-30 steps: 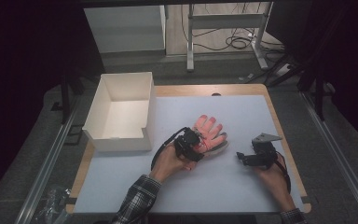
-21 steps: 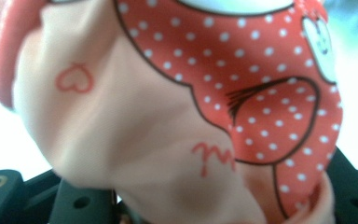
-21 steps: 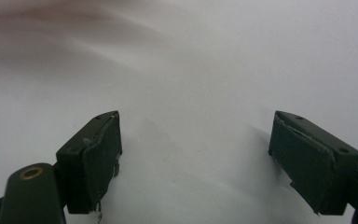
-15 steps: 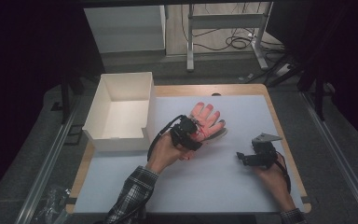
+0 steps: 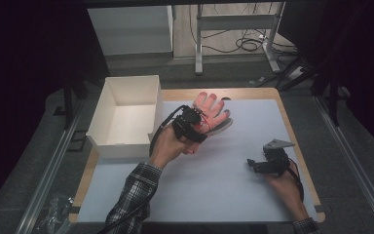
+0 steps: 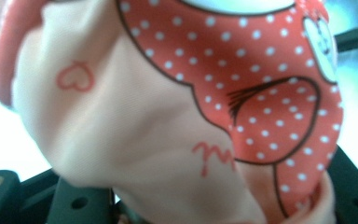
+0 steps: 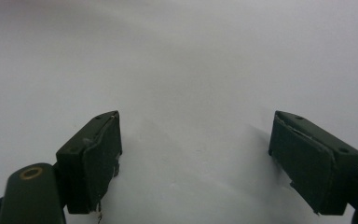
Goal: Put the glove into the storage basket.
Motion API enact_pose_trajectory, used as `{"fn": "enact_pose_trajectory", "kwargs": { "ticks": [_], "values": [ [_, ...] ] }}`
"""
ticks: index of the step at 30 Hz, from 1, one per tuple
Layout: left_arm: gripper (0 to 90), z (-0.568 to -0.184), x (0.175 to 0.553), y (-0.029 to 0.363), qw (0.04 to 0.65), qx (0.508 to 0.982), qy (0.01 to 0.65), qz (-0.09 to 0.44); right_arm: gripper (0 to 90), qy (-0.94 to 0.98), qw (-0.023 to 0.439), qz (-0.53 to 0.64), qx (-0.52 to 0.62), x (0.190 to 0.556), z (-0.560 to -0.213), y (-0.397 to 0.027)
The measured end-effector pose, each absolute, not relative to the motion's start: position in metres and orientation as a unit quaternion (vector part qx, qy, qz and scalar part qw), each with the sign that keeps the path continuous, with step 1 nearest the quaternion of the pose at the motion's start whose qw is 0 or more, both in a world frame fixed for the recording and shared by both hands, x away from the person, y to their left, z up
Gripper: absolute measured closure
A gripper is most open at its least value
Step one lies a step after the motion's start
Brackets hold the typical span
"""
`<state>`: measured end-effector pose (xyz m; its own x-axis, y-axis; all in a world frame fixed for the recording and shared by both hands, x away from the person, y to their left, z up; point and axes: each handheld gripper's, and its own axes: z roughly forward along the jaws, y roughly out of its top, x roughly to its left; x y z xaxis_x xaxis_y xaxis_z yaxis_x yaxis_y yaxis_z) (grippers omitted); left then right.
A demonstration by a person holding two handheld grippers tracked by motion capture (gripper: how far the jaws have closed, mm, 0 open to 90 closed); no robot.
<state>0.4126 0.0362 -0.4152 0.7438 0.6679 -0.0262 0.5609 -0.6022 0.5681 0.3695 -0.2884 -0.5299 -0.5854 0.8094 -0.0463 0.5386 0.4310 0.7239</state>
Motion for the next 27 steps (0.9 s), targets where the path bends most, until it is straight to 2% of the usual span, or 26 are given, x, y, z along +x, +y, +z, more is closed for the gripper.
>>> {"fn": "enact_pose_trajectory", "kwargs": {
  "ticks": [14,27],
  "values": [
    [43.4,-0.38,0.434,0.058,0.273,0.876,0.382,0.108,17.3,0.822,0.198,0.342,0.41,0.369,-0.53,-0.288],
    [43.3,-0.347,0.451,0.097,0.268,0.849,0.438,0.126,17.3,0.822,0.198,0.342,0.41,0.37,-0.53,-0.288]
  ]
}}
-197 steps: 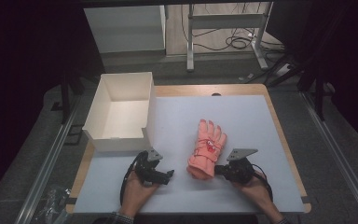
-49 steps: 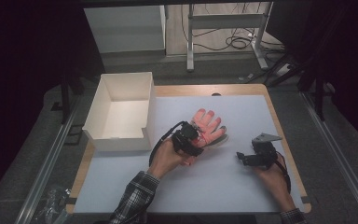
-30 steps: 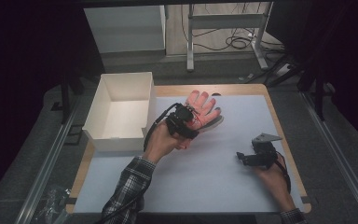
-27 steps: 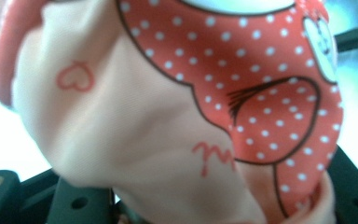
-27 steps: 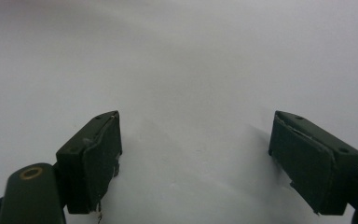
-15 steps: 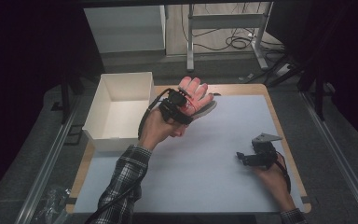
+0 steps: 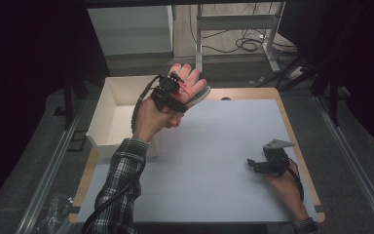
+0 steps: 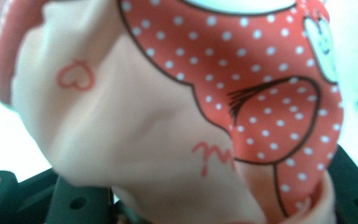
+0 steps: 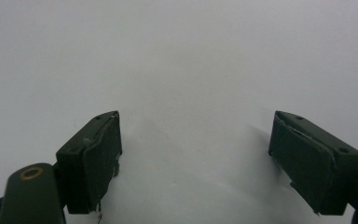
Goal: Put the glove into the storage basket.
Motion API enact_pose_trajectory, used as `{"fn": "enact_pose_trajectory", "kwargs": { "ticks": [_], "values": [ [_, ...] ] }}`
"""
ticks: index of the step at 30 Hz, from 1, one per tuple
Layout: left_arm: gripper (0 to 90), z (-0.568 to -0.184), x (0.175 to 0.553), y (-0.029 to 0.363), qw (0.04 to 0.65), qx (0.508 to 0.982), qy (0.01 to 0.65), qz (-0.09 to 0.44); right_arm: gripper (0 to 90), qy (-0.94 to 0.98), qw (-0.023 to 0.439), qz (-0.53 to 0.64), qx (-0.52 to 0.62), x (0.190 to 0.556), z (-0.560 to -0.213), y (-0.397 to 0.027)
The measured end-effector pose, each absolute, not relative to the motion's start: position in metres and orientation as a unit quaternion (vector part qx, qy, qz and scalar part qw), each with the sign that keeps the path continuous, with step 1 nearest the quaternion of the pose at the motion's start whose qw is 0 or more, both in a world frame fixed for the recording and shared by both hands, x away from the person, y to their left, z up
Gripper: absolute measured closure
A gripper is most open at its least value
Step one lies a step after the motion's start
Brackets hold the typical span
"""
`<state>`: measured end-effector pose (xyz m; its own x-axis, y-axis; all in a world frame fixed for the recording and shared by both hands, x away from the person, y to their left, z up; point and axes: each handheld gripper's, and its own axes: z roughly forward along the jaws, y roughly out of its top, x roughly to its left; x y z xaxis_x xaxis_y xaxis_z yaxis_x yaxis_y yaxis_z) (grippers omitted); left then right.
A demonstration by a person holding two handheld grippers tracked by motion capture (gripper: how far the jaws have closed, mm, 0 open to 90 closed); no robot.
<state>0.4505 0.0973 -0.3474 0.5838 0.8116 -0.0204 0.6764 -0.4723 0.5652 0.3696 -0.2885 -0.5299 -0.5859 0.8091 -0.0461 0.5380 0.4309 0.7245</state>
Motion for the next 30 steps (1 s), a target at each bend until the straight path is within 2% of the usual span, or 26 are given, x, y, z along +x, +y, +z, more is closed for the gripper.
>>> {"fn": "enact_pose_trajectory", "kwargs": {
  "ticks": [15,30],
  "values": [
    [43.1,-0.34,0.453,0.151,0.262,0.815,0.494,0.151,17.3,0.822,0.198,0.342,0.409,0.37,-0.53,-0.288],
    [42.3,-0.366,0.449,0.218,0.254,0.767,0.566,0.164,17.2,0.822,0.2,0.341,0.409,0.37,-0.53,-0.289]
  ]
}}
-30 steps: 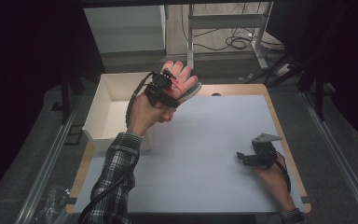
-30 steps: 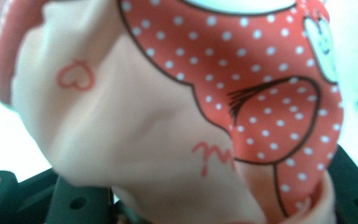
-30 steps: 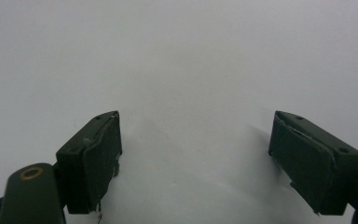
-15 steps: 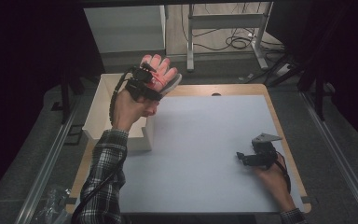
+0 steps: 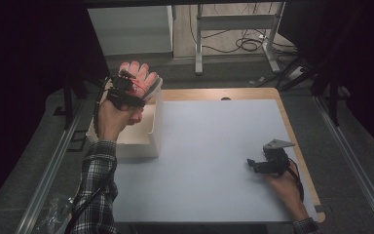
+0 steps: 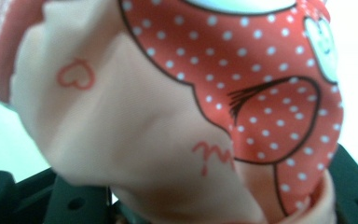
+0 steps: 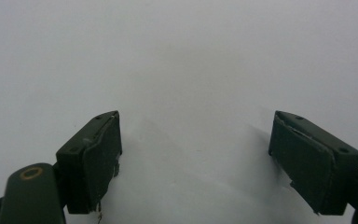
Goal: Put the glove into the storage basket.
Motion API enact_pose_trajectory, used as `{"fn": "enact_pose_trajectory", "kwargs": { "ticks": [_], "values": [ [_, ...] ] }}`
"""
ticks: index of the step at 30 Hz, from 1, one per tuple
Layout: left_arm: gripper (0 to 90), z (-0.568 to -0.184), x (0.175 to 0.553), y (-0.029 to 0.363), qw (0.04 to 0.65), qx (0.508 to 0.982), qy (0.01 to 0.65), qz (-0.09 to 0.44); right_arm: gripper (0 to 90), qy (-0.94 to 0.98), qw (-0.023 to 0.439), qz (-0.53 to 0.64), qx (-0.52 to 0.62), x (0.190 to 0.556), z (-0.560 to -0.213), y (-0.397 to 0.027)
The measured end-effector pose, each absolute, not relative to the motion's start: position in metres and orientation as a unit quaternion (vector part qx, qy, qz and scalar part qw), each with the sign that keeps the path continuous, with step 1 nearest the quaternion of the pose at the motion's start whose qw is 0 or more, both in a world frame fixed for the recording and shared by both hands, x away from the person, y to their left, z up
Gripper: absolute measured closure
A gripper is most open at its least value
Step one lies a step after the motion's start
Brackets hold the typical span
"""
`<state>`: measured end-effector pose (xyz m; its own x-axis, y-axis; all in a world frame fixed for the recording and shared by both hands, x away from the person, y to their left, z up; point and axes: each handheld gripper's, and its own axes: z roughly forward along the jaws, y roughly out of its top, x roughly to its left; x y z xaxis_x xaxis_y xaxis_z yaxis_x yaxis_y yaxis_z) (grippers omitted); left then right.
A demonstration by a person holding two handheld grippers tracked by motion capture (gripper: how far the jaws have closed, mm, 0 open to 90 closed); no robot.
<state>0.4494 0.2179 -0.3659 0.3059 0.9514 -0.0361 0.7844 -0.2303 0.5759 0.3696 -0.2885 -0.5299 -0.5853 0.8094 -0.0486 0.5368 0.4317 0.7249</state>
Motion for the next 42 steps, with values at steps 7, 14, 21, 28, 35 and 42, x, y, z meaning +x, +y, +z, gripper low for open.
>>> {"fn": "enact_pose_trajectory", "kwargs": {
  "ticks": [7,14,21,28,35,42],
  "values": [
    [42.1,-0.385,0.454,0.232,0.245,0.755,0.585,0.167,17.2,0.822,0.199,0.342,0.409,0.37,-0.53,-0.289],
    [41.7,-0.405,0.461,0.234,0.242,0.747,0.597,0.164,17.2,0.822,0.2,0.342,0.409,0.37,-0.53,-0.289],
    [41.0,-0.432,0.472,0.231,0.236,0.743,0.605,0.162,17.2,0.822,0.199,0.342,0.409,0.37,-0.53,-0.289],
    [40.4,-0.46,0.483,0.224,0.216,0.744,0.613,0.155,17.3,0.822,0.199,0.342,0.409,0.37,-0.53,-0.289],
    [39.4,-0.475,0.492,0.215,0.188,0.751,0.617,0.143,17.3,0.822,0.199,0.342,0.409,0.37,-0.53,-0.289],
    [36.4,-0.488,0.499,0.207,0.155,0.759,0.617,0.136,17.3,0.822,0.199,0.342,0.409,0.37,-0.53,-0.289]
  ]
}}
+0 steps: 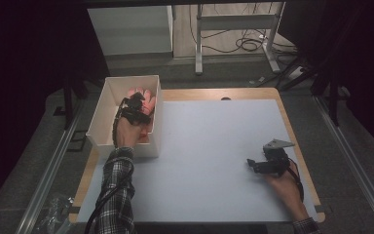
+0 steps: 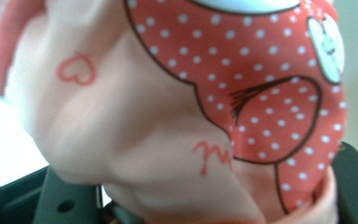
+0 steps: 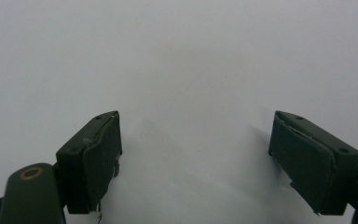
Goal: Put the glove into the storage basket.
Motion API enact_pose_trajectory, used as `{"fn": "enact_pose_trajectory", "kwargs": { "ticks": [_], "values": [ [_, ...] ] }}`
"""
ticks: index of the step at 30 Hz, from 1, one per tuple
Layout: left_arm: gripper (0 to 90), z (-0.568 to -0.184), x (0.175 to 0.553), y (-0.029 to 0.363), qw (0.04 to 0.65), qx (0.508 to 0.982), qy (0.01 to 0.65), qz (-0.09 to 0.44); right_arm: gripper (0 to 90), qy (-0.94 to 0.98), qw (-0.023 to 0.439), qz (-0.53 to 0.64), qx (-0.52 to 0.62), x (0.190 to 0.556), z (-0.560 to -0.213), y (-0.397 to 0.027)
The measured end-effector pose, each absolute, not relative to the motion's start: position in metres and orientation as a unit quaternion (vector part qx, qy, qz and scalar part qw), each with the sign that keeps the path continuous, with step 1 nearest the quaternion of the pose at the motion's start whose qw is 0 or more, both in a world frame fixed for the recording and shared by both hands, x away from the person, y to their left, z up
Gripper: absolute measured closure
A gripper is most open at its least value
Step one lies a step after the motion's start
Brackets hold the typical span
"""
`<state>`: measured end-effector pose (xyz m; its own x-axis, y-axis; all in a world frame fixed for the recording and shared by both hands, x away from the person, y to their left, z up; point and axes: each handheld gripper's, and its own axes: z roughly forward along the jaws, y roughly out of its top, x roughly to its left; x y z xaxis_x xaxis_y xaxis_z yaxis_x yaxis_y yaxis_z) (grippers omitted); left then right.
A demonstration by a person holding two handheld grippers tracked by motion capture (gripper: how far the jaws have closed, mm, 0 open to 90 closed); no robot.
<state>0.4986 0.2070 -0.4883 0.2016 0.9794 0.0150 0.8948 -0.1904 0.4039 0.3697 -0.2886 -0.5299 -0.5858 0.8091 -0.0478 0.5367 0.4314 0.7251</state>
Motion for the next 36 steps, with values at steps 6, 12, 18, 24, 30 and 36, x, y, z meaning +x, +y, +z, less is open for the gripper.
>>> {"fn": "enact_pose_trajectory", "kwargs": {
  "ticks": [6,12,18,24,30,36],
  "values": [
    [24.3,-0.494,0.501,0.204,0.138,0.768,0.612,0.13,17.3,0.822,0.199,0.342,0.409,0.37,-0.53,-0.289],
    [8.2,-0.491,0.501,0.208,0.148,0.754,0.624,0.141,17.2,0.822,0.199,0.342,0.409,0.37,-0.53,-0.289],
    [2.7,-0.483,0.497,0.213,0.168,0.748,0.623,0.153,17.2,0.822,0.199,0.342,0.409,0.37,-0.53,-0.289],
    [2.6,-0.473,0.492,0.214,0.193,0.747,0.615,0.161,17.2,0.822,0.199,0.342,0.409,0.37,-0.53,-0.289],
    [2.4,-0.456,0.482,0.214,0.208,0.753,0.597,0.182,17.3,0.822,0.199,0.342,0.409,0.37,-0.53,-0.289],
    [2.3,-0.436,0.472,0.215,0.228,0.753,0.585,0.196,17.2,0.822,0.199,0.342,0.409,0.37,-0.53,-0.289]
  ]
}}
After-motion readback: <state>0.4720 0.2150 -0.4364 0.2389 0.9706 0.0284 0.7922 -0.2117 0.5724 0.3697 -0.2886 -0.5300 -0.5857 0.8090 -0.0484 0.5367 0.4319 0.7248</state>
